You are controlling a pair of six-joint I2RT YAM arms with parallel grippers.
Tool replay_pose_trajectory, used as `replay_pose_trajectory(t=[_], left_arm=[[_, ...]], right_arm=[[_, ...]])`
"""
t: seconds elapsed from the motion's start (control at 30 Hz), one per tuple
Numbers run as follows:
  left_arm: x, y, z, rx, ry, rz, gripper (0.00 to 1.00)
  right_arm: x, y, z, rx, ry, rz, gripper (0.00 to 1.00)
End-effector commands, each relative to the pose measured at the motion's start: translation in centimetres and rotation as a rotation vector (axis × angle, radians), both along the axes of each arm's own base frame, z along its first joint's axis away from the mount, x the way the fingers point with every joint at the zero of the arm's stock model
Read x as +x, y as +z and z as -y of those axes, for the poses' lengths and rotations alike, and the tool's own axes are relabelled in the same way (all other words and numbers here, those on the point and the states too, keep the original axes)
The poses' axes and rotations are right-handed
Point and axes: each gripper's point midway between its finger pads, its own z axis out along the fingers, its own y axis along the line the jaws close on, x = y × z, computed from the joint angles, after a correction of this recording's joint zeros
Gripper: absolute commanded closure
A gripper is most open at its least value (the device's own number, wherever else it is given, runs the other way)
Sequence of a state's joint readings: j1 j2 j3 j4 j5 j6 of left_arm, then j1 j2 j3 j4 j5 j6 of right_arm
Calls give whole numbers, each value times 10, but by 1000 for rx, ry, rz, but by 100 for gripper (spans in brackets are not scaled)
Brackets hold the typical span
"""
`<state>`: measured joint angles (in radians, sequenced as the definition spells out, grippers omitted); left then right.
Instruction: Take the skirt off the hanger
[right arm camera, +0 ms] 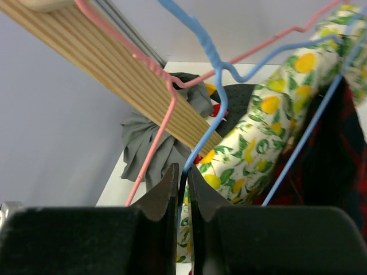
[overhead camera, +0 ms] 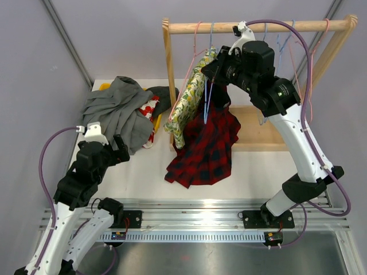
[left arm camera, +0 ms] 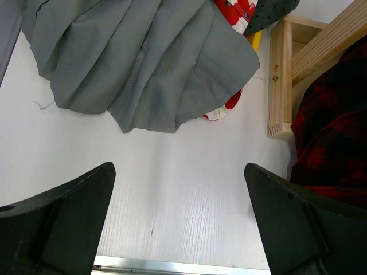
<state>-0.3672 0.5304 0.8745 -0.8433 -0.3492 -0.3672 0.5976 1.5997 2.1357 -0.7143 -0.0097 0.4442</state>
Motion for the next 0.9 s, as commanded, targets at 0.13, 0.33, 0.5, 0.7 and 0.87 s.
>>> replay_pose_trajectory(t=[0.13, 0.33, 0.5, 0.7, 0.87], left_arm=[[5, 9, 4, -24, -14, 47, 1], [5, 31, 20, -49, -112, 92, 1], [18, 114, 36, -61, -182, 231, 1], [38, 243, 108, -89, -470, 384, 1], [24, 310, 200, -173, -774, 499, 1]], right_arm=[[-14, 29, 29, 2, -89, 91, 100], [-23, 35, 51, -36, -147, 120, 100], [-30, 48, 63, -48, -171, 151, 100], [-36, 64, 73, -52, -192, 185, 100], [-46, 81, 87, -37, -226, 228, 100]])
